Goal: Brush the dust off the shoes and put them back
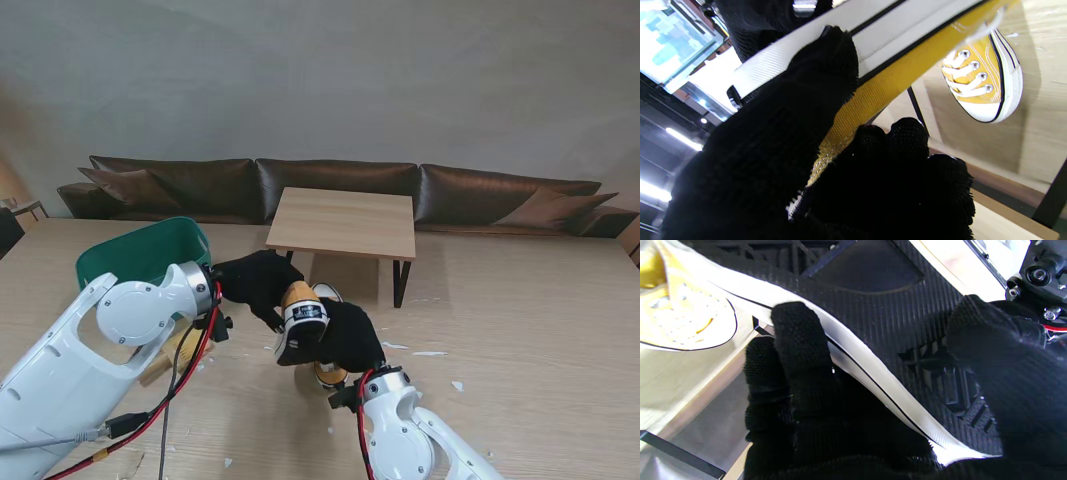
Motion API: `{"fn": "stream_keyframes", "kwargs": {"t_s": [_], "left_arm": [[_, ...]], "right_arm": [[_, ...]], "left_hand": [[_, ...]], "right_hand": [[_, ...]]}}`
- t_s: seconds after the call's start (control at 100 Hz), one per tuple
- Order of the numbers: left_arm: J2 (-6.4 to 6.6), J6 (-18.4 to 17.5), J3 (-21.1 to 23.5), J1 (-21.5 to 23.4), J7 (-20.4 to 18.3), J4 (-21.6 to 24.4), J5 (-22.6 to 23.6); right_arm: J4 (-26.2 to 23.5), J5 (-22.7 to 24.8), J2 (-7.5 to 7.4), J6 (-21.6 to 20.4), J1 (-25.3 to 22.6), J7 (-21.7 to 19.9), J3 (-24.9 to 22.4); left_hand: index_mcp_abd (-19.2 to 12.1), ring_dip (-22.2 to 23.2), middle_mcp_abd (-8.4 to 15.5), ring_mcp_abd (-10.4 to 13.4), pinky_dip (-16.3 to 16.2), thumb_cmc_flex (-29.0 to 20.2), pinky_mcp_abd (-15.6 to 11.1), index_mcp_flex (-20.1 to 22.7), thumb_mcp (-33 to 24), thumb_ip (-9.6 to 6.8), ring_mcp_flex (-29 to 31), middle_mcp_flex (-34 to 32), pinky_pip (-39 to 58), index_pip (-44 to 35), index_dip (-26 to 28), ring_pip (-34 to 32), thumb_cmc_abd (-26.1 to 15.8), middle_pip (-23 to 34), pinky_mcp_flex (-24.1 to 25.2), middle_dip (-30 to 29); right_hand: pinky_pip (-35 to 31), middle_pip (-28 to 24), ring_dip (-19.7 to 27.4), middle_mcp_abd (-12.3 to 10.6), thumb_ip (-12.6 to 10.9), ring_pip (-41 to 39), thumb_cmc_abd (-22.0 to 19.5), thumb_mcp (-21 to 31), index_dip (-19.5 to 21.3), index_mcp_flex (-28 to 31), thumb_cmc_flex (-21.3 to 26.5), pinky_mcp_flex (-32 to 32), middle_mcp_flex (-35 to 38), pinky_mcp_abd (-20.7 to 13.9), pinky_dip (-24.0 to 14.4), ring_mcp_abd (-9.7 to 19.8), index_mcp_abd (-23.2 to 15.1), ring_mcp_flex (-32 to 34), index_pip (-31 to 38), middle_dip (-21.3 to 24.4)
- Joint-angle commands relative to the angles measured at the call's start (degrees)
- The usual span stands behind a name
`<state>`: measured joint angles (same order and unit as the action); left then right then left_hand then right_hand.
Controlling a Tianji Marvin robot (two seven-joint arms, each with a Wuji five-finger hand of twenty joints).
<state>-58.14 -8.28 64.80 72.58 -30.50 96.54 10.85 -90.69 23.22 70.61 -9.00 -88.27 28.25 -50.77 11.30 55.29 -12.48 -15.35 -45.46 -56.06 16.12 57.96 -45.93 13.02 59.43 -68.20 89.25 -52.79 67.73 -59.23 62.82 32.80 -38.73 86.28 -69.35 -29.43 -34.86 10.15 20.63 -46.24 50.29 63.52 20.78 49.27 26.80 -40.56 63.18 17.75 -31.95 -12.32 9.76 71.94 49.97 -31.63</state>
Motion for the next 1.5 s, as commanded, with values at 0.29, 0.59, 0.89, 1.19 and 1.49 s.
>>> {"fn": "stream_keyframes", "kwargs": {"t_s": [0.29,0.59,0.89,1.19,1.49], "left_arm": [[-0.86,1.70,4.39,5.18,1.71,4.77,3.82],[-0.83,2.22,9.06,11.19,3.36,9.33,7.23],[-0.95,5.53,15.18,19.01,4.37,15.04,9.26],[-1.34,6.70,21.02,28.13,6.46,19.92,12.02],[-1.70,8.59,21.68,33.97,7.99,21.58,12.35]], "right_arm": [[-4.59,-0.11,1.42,-1.01,-2.47,-0.87,2.42],[-6.55,-1.93,1.93,-0.42,-3.99,-0.09,2.95],[-7.41,-3.52,2.18,0.62,-4.54,0.07,2.56],[-7.31,-5.41,3.01,2.39,-4.07,1.25,2.80],[-7.66,-7.53,4.20,5.04,-3.24,3.32,2.99]], "left_hand": [[3.16,-6.69,-2.75,-3.55,-0.23,3.43,-1.45,-9.83,2.42,-2.41,-10.95,11.33,-7.74,-14.81,-6.68,9.75,-18.67,-8.98,10.29,-18.61],[0.14,-10.08,-5.42,-5.50,-1.21,13.28,1.09,-14.15,3.06,-6.31,-17.77,18.44,-15.54,35.08,-39.33,18.63,-24.51,-16.70,18.69,-44.50],[0.20,-19.35,-6.61,-7.10,2.38,17.19,4.76,-19.38,11.53,-6.66,-25.81,24.89,-31.88,43.08,-46.21,34.65,-29.99,-24.46,28.44,-56.58],[-2.89,-25.65,-5.07,-5.82,5.89,19.43,5.55,-19.68,11.67,-6.57,-28.96,27.53,-45.40,43.10,-47.01,43.84,-30.18,-26.07,31.98,-61.94],[-5.46,-26.77,-4.58,-5.28,4.40,21.40,4.74,-20.75,6.79,-6.11,-31.51,29.63,-51.63,44.00,-48.01,46.75,-28.04,-26.34,33.52,-63.21]], "right_hand": [[-2.29,-4.04,-2.89,-3.14,-2.84,-6.58,-4.25,9.28,8.85,8.12,6.12,-8.34,14.21,-5.67,2.26,6.51,-10.69,3.04,11.96,-5.78],[-1.79,-3.45,-3.41,-2.53,-2.98,-8.36,-3.42,10.20,9.41,8.52,6.46,-10.43,15.11,-5.32,1.76,7.06,-10.09,3.10,11.77,-6.66],[-1.50,-3.22,-3.45,-2.05,-2.94,-8.92,-3.43,10.31,9.55,8.63,6.73,-10.61,15.39,-4.62,1.22,6.70,-9.09,3.05,11.78,-7.08],[-1.24,-3.06,-3.35,-1.68,-3.03,-9.08,-3.47,10.23,9.71,8.57,7.12,-10.51,15.31,-4.23,0.73,6.60,-8.61,3.05,11.75,-7.36],[-0.92,-3.05,-3.20,-1.06,-3.13,-9.00,-3.47,10.13,9.71,8.50,7.68,-10.24,15.18,-3.59,0.41,5.90,-7.93,2.94,11.69,-7.55]]}}
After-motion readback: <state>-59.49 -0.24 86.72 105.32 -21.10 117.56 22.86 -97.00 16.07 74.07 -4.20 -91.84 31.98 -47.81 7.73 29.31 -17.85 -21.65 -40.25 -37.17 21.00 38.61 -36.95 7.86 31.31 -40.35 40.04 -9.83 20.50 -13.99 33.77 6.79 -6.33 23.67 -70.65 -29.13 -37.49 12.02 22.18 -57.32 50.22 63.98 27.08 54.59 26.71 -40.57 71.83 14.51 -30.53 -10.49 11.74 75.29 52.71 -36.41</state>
